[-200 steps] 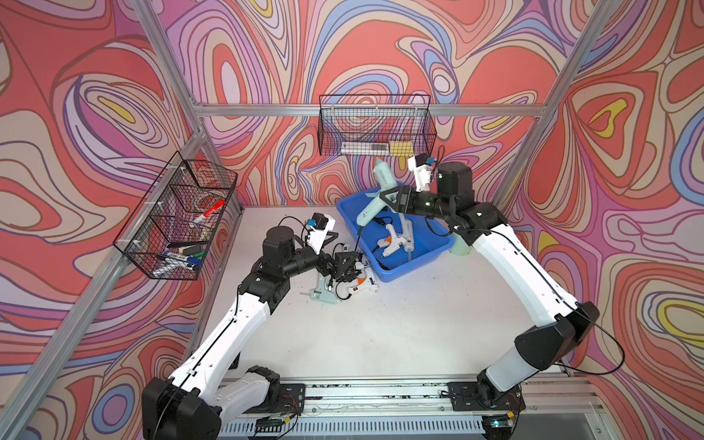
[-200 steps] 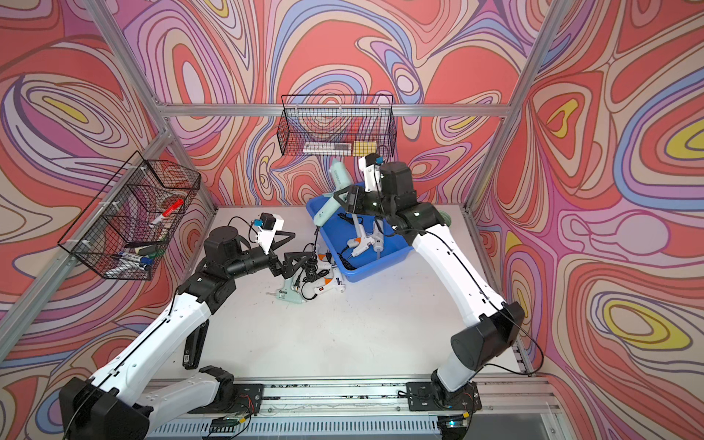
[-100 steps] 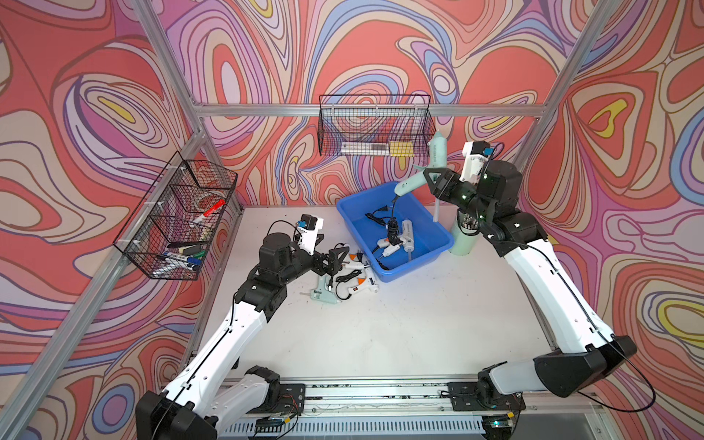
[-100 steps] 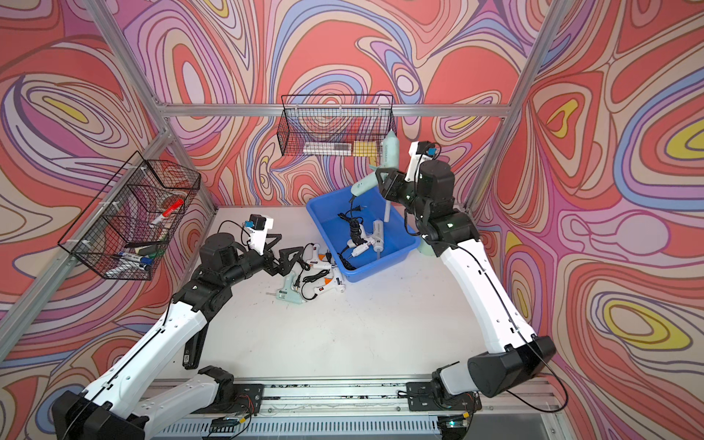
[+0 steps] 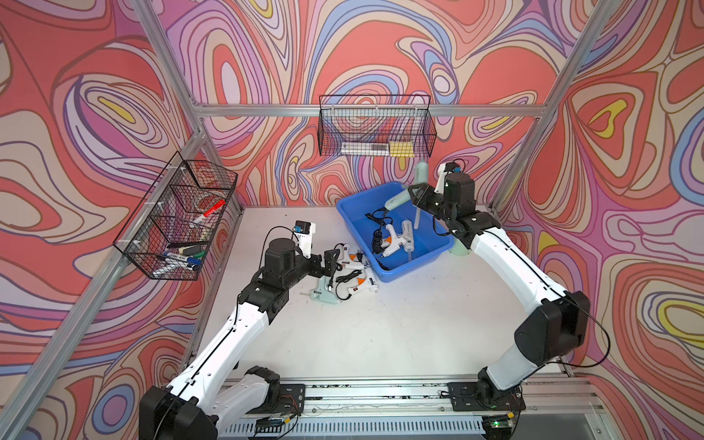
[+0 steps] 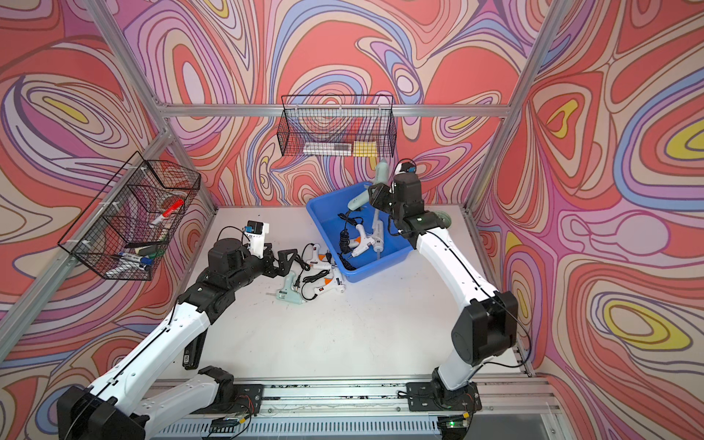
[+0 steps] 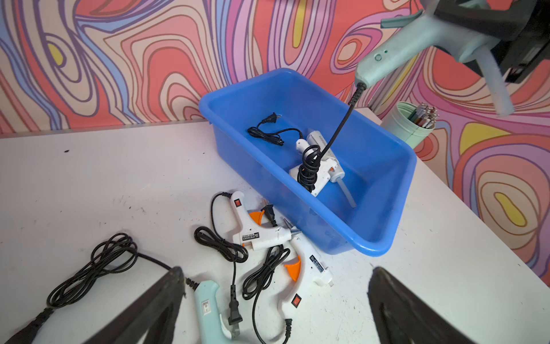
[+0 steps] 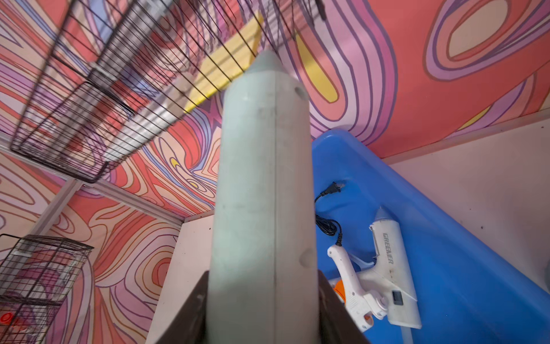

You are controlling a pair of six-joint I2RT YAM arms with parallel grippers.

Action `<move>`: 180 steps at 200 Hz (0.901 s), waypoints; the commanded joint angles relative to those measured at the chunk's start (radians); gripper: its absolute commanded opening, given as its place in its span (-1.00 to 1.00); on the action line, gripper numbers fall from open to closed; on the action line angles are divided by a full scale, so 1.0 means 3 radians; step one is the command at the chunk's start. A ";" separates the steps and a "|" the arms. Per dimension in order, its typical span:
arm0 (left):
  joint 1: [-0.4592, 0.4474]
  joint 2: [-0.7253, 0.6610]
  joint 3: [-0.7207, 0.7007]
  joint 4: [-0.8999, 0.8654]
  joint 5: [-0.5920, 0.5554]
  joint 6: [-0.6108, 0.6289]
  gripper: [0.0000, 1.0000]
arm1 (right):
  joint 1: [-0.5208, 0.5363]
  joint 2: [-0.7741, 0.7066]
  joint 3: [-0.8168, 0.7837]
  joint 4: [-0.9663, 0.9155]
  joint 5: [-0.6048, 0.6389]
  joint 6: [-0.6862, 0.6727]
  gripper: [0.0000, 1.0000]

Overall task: Put the hot melt glue gun into the storage box
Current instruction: Place the hot melt adhesive gun in the storage box.

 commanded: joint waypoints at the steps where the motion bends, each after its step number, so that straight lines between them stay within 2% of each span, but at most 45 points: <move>1: 0.0026 -0.0029 -0.0045 -0.0089 -0.0327 -0.0133 0.98 | -0.0044 0.0202 0.0131 0.0436 -0.0066 0.0137 -1.00; 31: 0.0066 -0.0078 -0.0088 -0.0096 -0.0362 -0.0161 0.98 | -0.0102 0.0668 0.0278 0.0643 -0.0187 0.0166 -1.00; 70: 0.0085 -0.0098 -0.0062 -0.0144 -0.0387 -0.0137 0.98 | -0.0158 0.1291 0.0681 0.0522 -0.0249 0.0157 -1.00; 104: 0.0092 -0.0074 -0.0070 -0.0128 -0.0390 -0.0153 0.98 | -0.0159 0.1645 0.0814 0.0649 -0.0311 0.0168 -1.00; 139: 0.0094 -0.0048 -0.0069 -0.0138 -0.0371 -0.0169 0.99 | -0.0159 0.1979 0.1030 0.0513 -0.0328 0.0215 -1.00; 180: 0.0093 -0.0042 -0.0043 -0.0159 -0.0333 -0.0140 0.98 | -0.0159 0.2270 0.1209 0.0313 -0.0327 0.0191 -0.84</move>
